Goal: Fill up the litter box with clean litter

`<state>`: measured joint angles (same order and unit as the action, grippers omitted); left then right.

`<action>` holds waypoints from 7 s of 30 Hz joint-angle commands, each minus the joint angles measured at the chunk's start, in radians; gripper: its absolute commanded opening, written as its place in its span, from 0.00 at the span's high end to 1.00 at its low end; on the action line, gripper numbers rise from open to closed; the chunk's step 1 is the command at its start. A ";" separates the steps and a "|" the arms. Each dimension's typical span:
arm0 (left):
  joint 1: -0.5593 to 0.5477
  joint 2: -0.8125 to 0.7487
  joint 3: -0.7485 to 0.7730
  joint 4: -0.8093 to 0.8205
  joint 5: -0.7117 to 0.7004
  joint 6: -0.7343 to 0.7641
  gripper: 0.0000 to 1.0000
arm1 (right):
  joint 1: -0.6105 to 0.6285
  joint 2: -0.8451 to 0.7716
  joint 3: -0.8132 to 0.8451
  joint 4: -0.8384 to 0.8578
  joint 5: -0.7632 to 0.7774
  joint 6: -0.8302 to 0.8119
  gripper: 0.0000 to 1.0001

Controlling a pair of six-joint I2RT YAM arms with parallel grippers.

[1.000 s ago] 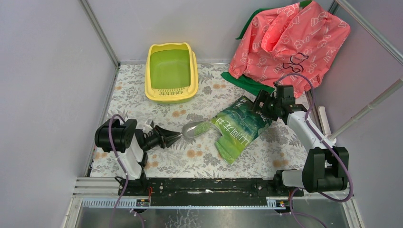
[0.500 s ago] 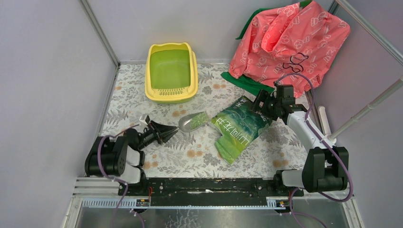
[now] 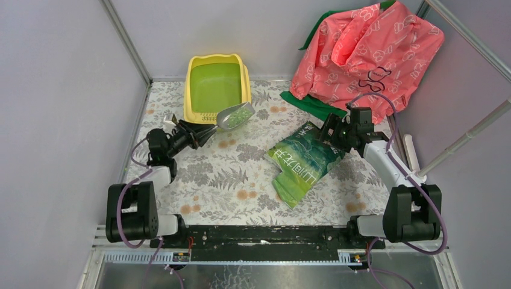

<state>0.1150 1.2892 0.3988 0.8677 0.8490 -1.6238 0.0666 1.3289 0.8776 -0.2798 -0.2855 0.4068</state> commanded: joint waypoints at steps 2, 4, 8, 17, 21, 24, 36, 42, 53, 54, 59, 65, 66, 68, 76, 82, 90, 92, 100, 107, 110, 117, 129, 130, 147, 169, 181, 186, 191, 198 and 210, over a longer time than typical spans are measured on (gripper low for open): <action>0.058 0.102 0.220 -0.138 -0.058 0.070 1.00 | 0.008 -0.013 0.020 0.007 -0.032 -0.017 0.11; 0.087 0.149 0.309 -0.195 -0.084 0.106 1.00 | 0.008 -0.015 0.019 0.008 -0.037 -0.015 0.11; 0.106 0.246 0.494 -0.373 -0.162 0.221 1.00 | 0.009 -0.021 0.002 0.018 -0.044 -0.012 0.11; 0.027 0.408 0.952 -0.894 -0.507 0.612 1.00 | 0.008 -0.044 -0.034 0.033 -0.056 -0.006 0.11; -0.064 0.491 1.156 -1.078 -0.707 0.821 1.00 | 0.009 -0.057 -0.011 0.005 -0.060 -0.015 0.11; -0.163 0.540 1.272 -1.167 -0.909 0.965 1.00 | 0.008 -0.071 0.001 -0.016 -0.047 -0.025 0.10; -0.393 0.646 1.447 -1.272 -1.592 1.341 1.00 | 0.008 -0.102 0.007 -0.041 -0.053 -0.032 0.09; -0.485 0.618 1.431 -1.188 -1.784 1.527 1.00 | 0.008 -0.104 0.008 -0.038 -0.063 -0.023 0.09; -0.517 0.219 1.245 -1.478 -1.137 1.185 1.00 | 0.004 -0.125 0.082 -0.108 0.013 -0.037 0.08; -0.505 0.140 1.164 -1.462 -1.031 1.154 1.00 | 0.002 -0.128 0.088 -0.110 0.020 -0.034 0.07; -0.443 -0.184 0.752 -1.359 -0.575 0.995 1.00 | -0.011 -0.125 0.105 -0.101 0.059 -0.007 0.06; -0.440 -0.462 0.289 -1.088 -0.255 0.725 1.00 | -0.027 -0.103 0.108 -0.090 0.116 0.010 0.06; -0.440 -0.496 0.240 -1.060 -0.232 0.712 1.00 | -0.033 -0.099 0.111 -0.090 0.119 0.010 0.06; -0.439 -0.559 0.149 -0.994 -0.194 0.712 1.00 | -0.046 -0.087 0.118 -0.094 0.124 0.011 0.06; -0.439 -0.559 -0.012 -0.835 -0.185 0.527 1.00 | -0.107 -0.012 0.178 -0.089 0.122 0.010 0.02; -0.439 -0.455 -0.057 -0.703 -0.199 0.505 1.00 | -0.134 0.080 0.250 -0.086 0.119 0.007 0.01; -0.438 -0.456 -0.107 -0.701 -0.236 0.506 1.00 | -0.151 0.194 0.284 -0.033 0.103 0.031 0.01; -0.439 -0.440 -0.113 -0.694 -0.244 0.510 1.00 | -0.151 0.225 0.291 -0.016 0.090 0.041 0.01; -0.438 -0.359 -0.146 -0.607 -0.262 0.503 1.00 | -0.151 0.317 0.331 0.017 0.068 0.061 0.02; -0.437 -0.246 -0.123 -0.471 -0.277 0.463 1.00 | -0.151 0.370 0.354 0.029 0.043 0.070 0.02; -0.437 -0.217 -0.109 -0.438 -0.286 0.447 1.00 | -0.151 0.388 0.362 0.032 0.045 0.063 0.02; -0.437 -0.176 -0.095 -0.363 -0.296 0.400 1.00 | -0.151 0.439 0.373 0.031 0.031 0.058 0.03; -0.629 -0.074 0.007 -0.344 -0.525 0.367 1.00 | -0.112 0.463 0.341 0.065 0.006 0.068 0.06; -0.658 -0.056 0.021 -0.338 -0.553 0.361 1.00 | -0.107 0.464 0.339 0.066 0.008 0.067 0.06; -0.829 -0.041 -0.004 -0.204 -0.838 0.249 1.00 | -0.077 0.454 0.240 0.084 0.038 0.038 0.07; -0.872 0.184 0.052 -0.030 -0.902 0.144 1.00 | -0.071 0.373 0.113 0.143 0.030 0.059 0.08; -0.922 0.226 0.229 -0.345 -0.982 0.168 1.00 | -0.016 0.378 0.093 0.168 0.049 0.069 0.07; -0.938 0.320 0.204 -0.215 -0.988 0.142 1.00 | 0.005 0.384 0.084 0.181 0.053 0.075 0.08; -0.955 0.486 0.208 0.013 -0.969 0.118 1.00 | 0.021 0.386 0.060 0.201 0.055 0.084 0.08; -0.982 0.712 0.245 0.386 -0.969 0.081 1.00 | 0.033 0.378 0.006 0.237 0.055 0.093 0.08; -0.935 0.941 0.444 0.636 -0.750 0.092 1.00 | 0.033 0.287 -0.004 0.186 0.073 0.070 0.07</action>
<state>-0.8322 2.2036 0.7742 1.3014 -0.0250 -1.5368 0.0528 1.6688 0.8993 0.0811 -0.1326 0.4683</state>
